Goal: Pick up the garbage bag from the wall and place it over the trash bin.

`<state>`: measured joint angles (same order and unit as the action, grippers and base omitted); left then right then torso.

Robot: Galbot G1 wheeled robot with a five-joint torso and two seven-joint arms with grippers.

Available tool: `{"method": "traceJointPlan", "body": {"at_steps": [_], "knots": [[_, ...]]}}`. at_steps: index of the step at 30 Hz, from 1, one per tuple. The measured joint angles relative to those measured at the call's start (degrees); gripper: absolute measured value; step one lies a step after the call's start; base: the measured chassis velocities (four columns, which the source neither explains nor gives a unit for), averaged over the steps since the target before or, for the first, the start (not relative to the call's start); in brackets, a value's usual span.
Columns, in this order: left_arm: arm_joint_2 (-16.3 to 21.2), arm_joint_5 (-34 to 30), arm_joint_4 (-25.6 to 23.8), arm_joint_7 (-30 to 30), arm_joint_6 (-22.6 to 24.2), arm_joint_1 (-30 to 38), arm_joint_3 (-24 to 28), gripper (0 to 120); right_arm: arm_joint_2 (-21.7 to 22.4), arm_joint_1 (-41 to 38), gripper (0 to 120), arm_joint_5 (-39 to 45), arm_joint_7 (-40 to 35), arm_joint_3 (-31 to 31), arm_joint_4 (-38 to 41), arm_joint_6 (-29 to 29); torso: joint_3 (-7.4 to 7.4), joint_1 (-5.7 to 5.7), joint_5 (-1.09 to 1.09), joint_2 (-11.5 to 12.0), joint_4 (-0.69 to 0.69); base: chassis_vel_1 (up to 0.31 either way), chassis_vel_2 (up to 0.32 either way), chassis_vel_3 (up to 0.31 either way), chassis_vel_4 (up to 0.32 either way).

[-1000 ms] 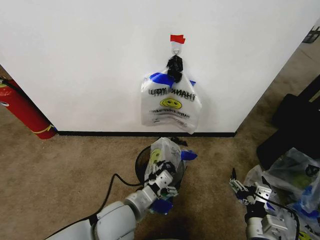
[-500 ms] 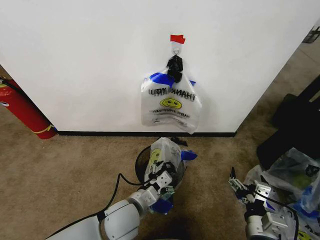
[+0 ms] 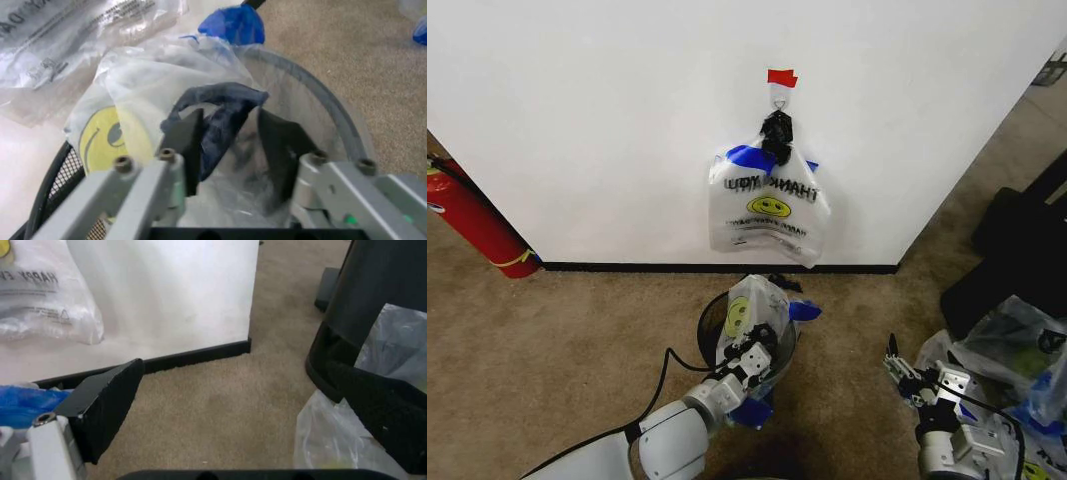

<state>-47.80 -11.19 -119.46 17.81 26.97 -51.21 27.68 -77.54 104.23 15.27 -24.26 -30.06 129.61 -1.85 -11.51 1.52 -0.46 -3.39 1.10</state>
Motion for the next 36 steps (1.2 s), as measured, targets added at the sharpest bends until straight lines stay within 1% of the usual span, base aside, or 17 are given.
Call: {"method": "traceJointPlan", "body": {"at_steps": [1,3,4,5,7,8,14,17,19,23,24,25,27,29,31,32,36], "knots": [[0.0,0.0,0.1,0.1,0.1,-0.1,0.1,23,0.1,0.0,100,0.0,0.0,0.2,0.0,-0.1,0.0,0.0,0.0,0.0,0.0,0.0,0.0,0.0,0.0],[-0.1,0.0,0.4,0.1,0.2,-0.1,0.1,16,0.3,-0.1,100,0.3,0.0,0.4,0.0,-0.5,0.0,0.0,0.0,0.0,0.0,0.0,0.0,0.0,0.0],[-0.1,0.0,0.4,0.1,0.2,-0.1,0.1,16,0.3,-0.1,100,0.3,0.0,0.4,0.0,-0.5,0.0,0.0,0.0,0.0,0.0,0.0,0.0,0.0,0.0],[-0.1,0.0,0.5,0.1,0.2,-0.1,0.1,10,0.5,-0.2,100,0.5,0.0,0.4,0.0,-0.7,0.0,0.0,0.0,0.0,0.0,0.0,0.0,0.0,0.0],[-0.1,-0.1,0.7,0.1,0.2,-0.1,0.1,2,1.0,-0.4,100,1.2,0.0,0.4,0.0,-1.1,0.0,0.0,0.0,0.0,0.0,0.0,0.0,0.0,0.0],[-0.1,-0.1,0.7,0.1,0.2,-0.1,0.1,0,1.2,-0.4,100,1.5,0.0,0.4,0.0,-1.3,0.0,0.0,0.0,0.0,0.0,0.0,0.0,0.0,0.0],[-0.2,-1.3,0.7,0.5,0.2,-0.3,-0.6,0,2.4,-0.8,100,4.4,0.0,0.9,0.6,-3.0,0.0,0.0,0.0,0.0,0.0,0.0,0.0,0.0,0.0],[0.1,-4.8,-1.2,1.6,0.3,-0.4,-2.7,0,4.1,-1.7,100,11.2,0.2,2.1,2.6,-6.5,0.0,0.0,0.0,0.0,0.01,0.0,0.0,0.0,0.0],[0.2,-5.8,-1.8,1.8,0.6,-0.4,-3.3,0,4.7,-2.0,100,12.8,0.5,2.3,3.0,-7.4,0.0,0.0,0.0,0.0,0.01,0.0,0.0,0.0,0.0],[1.1,-10.4,-4.4,2.7,1.9,-0.5,-5.6,0,9.1,-4.5,100,21.4,3.9,4.1,4.6,-11.6,0.0,0.0,0.0,0.0,0.0,0.0,0.0,0.0,0.0],[1.1,-10.4,-4.4,2.7,1.9,-0.5,-5.6,0,9.1,-4.5,100,21.4,3.9,4.1,4.6,-11.6,0.0,0.0,0.0,0.0,0.0,0.0,0.0,0.0,0.0],[1.2,-11.2,-4.7,2.9,2.1,-0.4,-5.9,0,10.6,-5.6,100,23.9,4.8,4.5,5.0,-13.4,0.0,0.0,0.01,0.0,-0.01,0.0,0.0,0.0,0.0],[1.2,-12.1,-5.0,3.2,2.2,0.0,-6.1,0,13.2,-8.3,100,27.7,5.8,5.3,5.0,-17.0,0.0,0.0,-0.01,0.0,0.01,0.0,0.0,0.0,0.0],[1.1,-13.4,-5.1,3.6,2.1,0.5,-6.0,0,15.5,-11.5,100,30.8,6.0,6.5,4.2,-20.3,0.0,0.0,0.01,0.0,-0.04,0.0,0.0,0.0,0.0],[1.0,-13.6,-5.1,3.7,2.1,0.8,-5.9,0,15.8,-12.0,100,31.3,6.0,6.7,4.0,-20.9,0.0,0.0,0.01,0.0,-0.04,0.0,0.0,0.0,0.0],[0.8,-14.2,-4.9,3.7,2.0,1.9,-5.2,0,16.4,-13.5,100,32.5,5.4,7.4,3.4,-22.5,0.0,0.0,-0.01,0.0,0.01,0.0,0.0,0.0,0.0],[0.7,-15.1,-4.7,3.8,2.0,3.6,-3.8,0,16.5,-17.9,100,35.0,1.6,9.5,1.5,-25.8,0.0,0.0,0.01,0.0,0.02,0.0,0.0,0.0,0.0]]}}
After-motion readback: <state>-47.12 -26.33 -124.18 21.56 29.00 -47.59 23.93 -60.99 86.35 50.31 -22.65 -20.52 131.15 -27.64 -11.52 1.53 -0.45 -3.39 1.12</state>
